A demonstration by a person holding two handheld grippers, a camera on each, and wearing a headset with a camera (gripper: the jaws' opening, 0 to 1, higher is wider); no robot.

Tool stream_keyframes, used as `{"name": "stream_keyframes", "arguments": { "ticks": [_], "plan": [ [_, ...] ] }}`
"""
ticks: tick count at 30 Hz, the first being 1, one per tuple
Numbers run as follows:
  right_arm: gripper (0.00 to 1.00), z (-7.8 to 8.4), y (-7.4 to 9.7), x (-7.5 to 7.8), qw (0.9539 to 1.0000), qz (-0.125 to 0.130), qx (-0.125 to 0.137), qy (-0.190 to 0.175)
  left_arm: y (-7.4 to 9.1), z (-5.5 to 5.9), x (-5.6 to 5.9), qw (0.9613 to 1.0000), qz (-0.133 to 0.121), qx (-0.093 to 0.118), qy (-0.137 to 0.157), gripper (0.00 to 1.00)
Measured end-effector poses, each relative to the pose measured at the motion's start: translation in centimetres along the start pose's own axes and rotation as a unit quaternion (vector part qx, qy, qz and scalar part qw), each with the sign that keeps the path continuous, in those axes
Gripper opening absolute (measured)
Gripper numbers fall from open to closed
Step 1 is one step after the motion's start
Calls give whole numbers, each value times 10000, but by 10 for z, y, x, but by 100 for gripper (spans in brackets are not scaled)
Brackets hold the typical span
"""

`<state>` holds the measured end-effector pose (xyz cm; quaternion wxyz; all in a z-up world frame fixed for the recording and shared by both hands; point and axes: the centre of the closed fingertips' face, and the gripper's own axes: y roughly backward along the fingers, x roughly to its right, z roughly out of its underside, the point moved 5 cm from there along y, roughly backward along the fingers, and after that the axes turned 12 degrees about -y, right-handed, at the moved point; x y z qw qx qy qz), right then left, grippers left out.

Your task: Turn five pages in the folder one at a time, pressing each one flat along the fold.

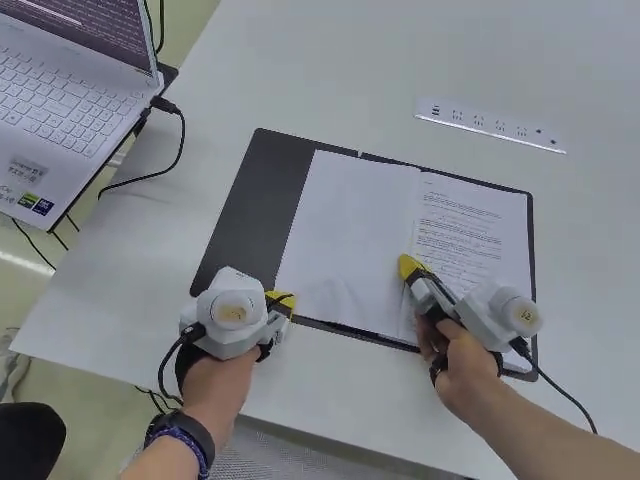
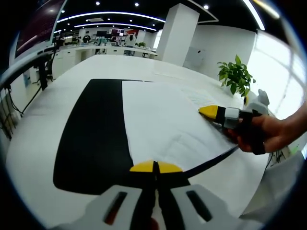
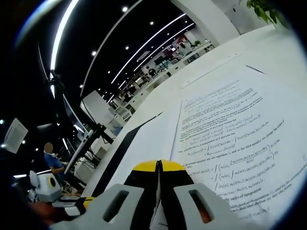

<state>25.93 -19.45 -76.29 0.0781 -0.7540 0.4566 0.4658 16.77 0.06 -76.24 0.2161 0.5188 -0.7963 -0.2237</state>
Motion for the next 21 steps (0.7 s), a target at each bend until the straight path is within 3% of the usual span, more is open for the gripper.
{"name": "stream_keyframes", "arguments": {
  "ticks": [8, 21],
  "plan": [
    [0, 16, 16, -4, 9998, -16, -186, 58, 0, 0, 0, 10000, 2, -8, 6, 0],
    [0, 33, 34, -9, 9997, 10, -260, -39, 1, 0, 0, 10000, 4, -1, 68, 0]
  ]
}}
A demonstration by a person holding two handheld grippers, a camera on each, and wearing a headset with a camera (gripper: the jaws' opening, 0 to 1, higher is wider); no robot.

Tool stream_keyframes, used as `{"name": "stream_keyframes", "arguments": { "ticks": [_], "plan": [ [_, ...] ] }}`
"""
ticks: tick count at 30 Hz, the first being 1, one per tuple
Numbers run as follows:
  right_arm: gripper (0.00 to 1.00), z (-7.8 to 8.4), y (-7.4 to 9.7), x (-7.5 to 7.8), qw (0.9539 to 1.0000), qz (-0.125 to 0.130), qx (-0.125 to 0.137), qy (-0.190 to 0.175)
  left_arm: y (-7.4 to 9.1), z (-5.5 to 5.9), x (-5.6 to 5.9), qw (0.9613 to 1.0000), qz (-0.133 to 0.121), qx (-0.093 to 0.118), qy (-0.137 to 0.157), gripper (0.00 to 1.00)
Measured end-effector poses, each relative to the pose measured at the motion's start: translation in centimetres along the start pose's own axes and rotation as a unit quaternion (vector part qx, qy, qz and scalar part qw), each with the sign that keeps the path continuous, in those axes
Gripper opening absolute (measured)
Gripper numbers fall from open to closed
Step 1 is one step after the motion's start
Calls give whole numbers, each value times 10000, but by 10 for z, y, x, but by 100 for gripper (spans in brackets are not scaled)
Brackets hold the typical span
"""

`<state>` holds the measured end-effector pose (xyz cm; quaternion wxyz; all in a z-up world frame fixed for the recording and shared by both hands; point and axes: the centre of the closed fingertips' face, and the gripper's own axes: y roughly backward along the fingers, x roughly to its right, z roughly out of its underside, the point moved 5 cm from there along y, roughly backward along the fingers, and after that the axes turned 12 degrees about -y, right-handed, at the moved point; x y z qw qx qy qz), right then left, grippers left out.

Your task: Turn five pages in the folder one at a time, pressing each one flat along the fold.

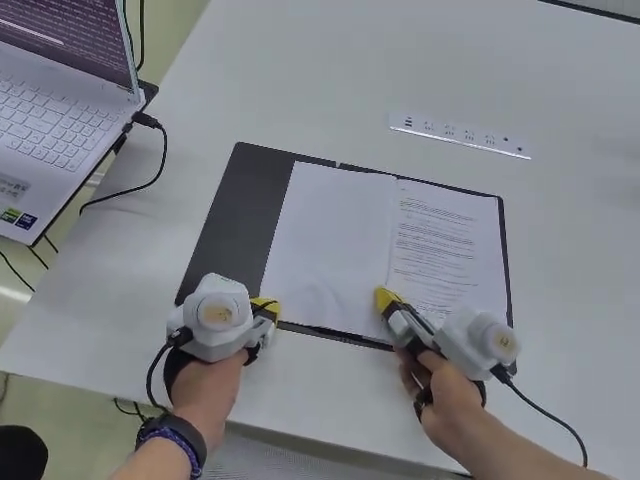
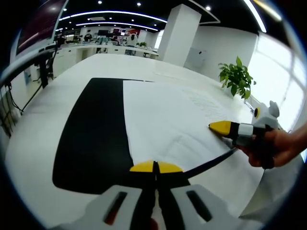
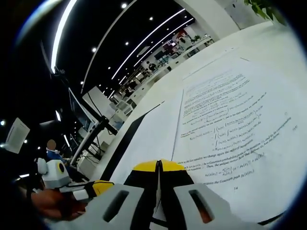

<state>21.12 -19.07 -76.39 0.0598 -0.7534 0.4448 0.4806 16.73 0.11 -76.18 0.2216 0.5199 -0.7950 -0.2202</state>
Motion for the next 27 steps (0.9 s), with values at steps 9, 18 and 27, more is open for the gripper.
{"name": "stream_keyframes", "arguments": {
  "ticks": [9, 18, 27],
  "plan": [
    [0, 11, 14, 0, 10000, 8, -61, -62, 0, 0, 0, 10000, 3, -4, 27, 0],
    [0, 20, 24, -1, 9999, 20, -121, -99, 0, 1, 0, 10000, -4, -6, 14, 0],
    [0, 27, 36, -3, 9997, 12, -206, -100, 1, 0, 0, 10000, -15, -9, -40, 0]
  ]
}}
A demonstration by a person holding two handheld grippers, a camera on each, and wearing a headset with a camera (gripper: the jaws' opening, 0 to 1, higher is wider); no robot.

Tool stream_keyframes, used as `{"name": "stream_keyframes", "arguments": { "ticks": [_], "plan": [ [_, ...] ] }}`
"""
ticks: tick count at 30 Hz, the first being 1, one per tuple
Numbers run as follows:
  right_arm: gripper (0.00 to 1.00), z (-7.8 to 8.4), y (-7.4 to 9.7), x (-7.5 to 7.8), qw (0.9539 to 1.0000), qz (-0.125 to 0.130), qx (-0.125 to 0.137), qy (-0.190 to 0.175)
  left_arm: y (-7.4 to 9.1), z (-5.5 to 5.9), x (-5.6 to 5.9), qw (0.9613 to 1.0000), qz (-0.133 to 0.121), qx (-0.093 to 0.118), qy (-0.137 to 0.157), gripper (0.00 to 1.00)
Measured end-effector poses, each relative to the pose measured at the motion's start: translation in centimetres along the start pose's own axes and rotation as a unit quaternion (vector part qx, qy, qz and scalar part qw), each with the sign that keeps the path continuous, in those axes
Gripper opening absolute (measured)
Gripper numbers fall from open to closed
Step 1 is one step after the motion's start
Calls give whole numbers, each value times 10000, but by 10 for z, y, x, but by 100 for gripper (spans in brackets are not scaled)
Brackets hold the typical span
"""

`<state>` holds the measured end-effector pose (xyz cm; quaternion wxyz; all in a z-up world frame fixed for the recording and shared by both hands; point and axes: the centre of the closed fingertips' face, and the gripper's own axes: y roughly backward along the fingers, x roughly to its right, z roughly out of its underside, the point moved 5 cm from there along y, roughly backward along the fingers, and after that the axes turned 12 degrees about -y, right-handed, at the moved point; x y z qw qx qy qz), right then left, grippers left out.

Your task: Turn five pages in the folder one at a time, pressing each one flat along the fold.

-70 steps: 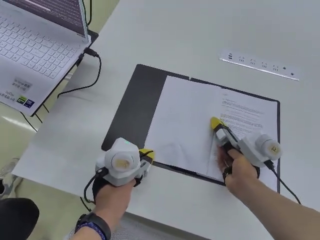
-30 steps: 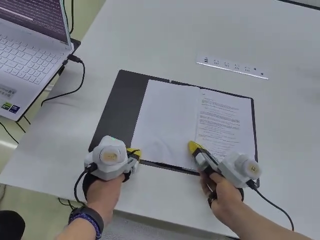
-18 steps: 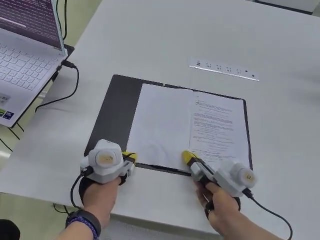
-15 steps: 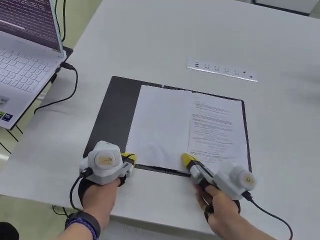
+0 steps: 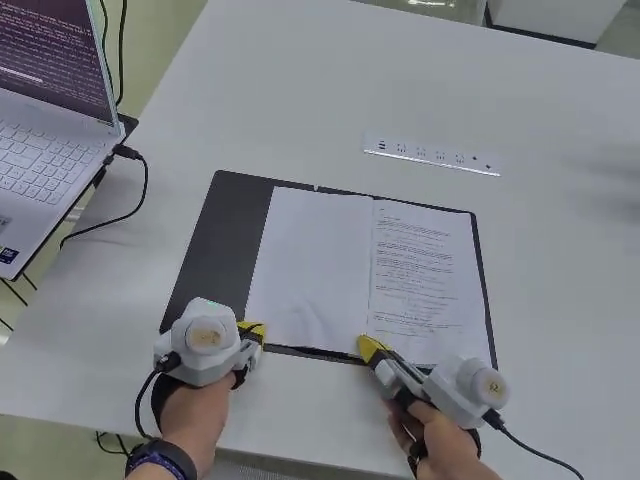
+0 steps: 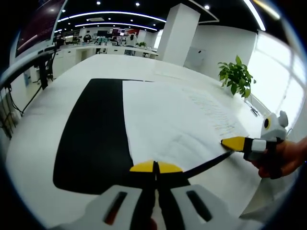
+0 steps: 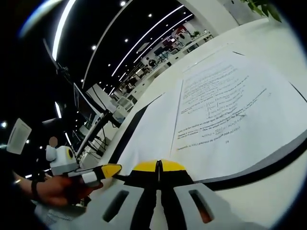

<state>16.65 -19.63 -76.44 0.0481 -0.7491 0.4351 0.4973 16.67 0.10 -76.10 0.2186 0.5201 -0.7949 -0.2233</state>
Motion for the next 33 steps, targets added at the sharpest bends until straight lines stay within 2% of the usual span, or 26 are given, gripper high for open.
{"name": "stream_keyframes", "arguments": {
  "ticks": [13, 16, 19, 22, 24, 26, 30, 33],
  "plan": [
    [0, 4, 7, 1, 9996, 181, 28, -233, 1, 1, 0, 10000, -5, 30, -17, 0],
    [0, 5, 8, 0, 9988, 238, 79, -419, 0, 0, 1, 10000, 8, 2, -97, 0],
    [0, 4, 9, -2, 9991, 216, -13, -359, 0, 1, 2, 9999, 18, -31, -144, 0],
    [0, 2, 11, -4, 9995, 195, -138, -229, 4, 2, 5, 9998, 113, -177, 10, 0],
    [0, -1, 14, -5, 9994, 174, -136, -251, 7, -1, 7, 9998, 110, -166, -27, 0],
    [0, -8, 17, -8, 9993, 42, 20, -374, 9, -6, 12, 9998, 185, -104, -9, 0],
    [2, -15, 18, -11, 9997, 41, 14, -248, 14, -15, 18, 9993, 318, -96, -149, 0],
    [5, -18, 23, -18, 9999, -124, -30, -91, 19, -27, 23, 9988, 435, -20, -242, 3]
  ]
}}
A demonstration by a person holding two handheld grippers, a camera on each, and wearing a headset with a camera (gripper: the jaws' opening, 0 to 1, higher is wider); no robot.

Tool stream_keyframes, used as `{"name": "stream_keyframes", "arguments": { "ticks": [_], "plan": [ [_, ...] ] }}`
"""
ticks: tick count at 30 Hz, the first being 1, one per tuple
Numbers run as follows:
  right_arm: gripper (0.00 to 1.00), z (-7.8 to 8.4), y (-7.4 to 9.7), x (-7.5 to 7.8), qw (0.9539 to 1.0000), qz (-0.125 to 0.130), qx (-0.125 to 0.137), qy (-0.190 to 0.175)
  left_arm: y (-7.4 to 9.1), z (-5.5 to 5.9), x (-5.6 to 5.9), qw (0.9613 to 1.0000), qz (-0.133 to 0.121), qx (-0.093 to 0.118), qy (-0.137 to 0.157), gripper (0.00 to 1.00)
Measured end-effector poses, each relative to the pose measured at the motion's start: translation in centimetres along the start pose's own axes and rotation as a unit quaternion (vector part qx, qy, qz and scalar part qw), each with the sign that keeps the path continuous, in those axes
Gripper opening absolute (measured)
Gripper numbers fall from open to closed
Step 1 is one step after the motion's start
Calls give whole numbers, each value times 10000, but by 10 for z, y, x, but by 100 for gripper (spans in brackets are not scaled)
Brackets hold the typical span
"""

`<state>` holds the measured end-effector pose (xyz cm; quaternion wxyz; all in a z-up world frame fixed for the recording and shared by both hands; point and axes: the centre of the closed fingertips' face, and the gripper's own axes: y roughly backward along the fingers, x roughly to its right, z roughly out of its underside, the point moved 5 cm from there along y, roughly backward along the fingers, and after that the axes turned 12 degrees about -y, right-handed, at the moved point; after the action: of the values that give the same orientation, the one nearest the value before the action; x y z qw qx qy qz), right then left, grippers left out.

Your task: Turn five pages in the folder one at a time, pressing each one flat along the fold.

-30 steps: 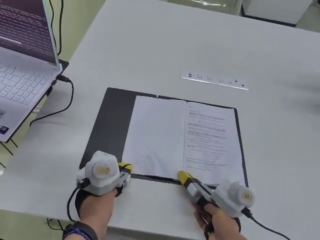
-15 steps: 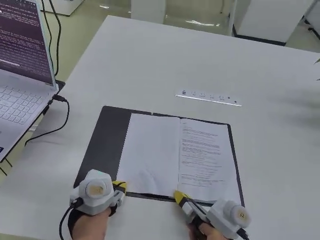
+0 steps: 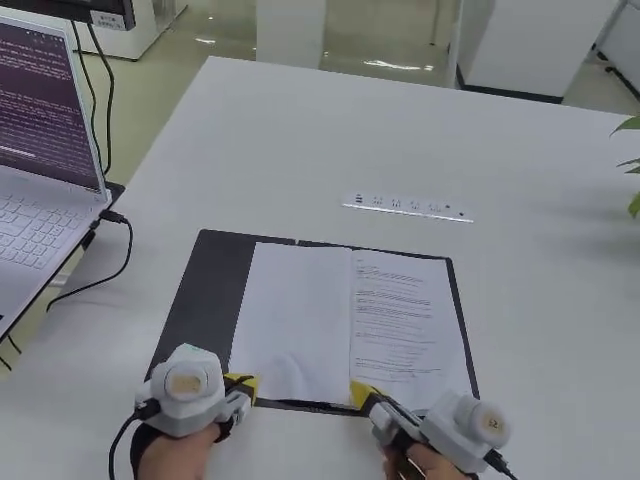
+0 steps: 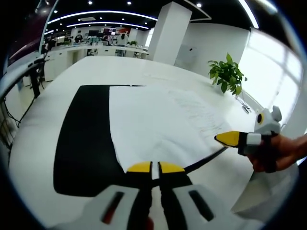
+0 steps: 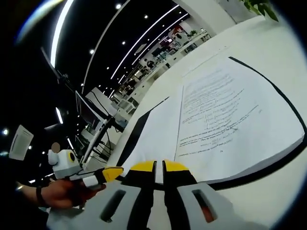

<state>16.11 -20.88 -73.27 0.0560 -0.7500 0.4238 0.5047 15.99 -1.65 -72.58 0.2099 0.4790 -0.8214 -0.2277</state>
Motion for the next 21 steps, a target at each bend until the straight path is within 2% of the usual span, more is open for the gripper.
{"name": "stream_keyframes", "arguments": {
  "ticks": [3, 5, 7, 10, 12, 18, 21],
  "plan": [
    [14, 0, 6, -6, 9985, -99, -239, 482, 6, -6, 5, 9999, 154, 16, -52, 8],
    [20, -4, 11, -9, 9978, -160, -242, 598, 11, -11, 9, 9995, 255, 123, -136, 7],
    [24, -9, 18, -10, 9976, -165, -225, 638, 15, -13, 11, 9995, 263, 139, -137, 7],
    [28, -18, 28, -7, 9974, -137, -120, 696, 20, -18, 13, 9993, 250, 199, -172, 15],
    [31, -24, 33, -7, 9973, -114, -35, 724, 23, -23, 14, 9991, 256, 274, -182, 17],
    [41, -51, 57, -5, 9970, -71, 328, 692, 36, -44, 15, 9979, 165, 450, -435, 27],
    [44, -64, 69, -6, 9956, -48, 444, 827, 43, -53, 15, 9975, 115, 508, -468, 33]
  ]
}}
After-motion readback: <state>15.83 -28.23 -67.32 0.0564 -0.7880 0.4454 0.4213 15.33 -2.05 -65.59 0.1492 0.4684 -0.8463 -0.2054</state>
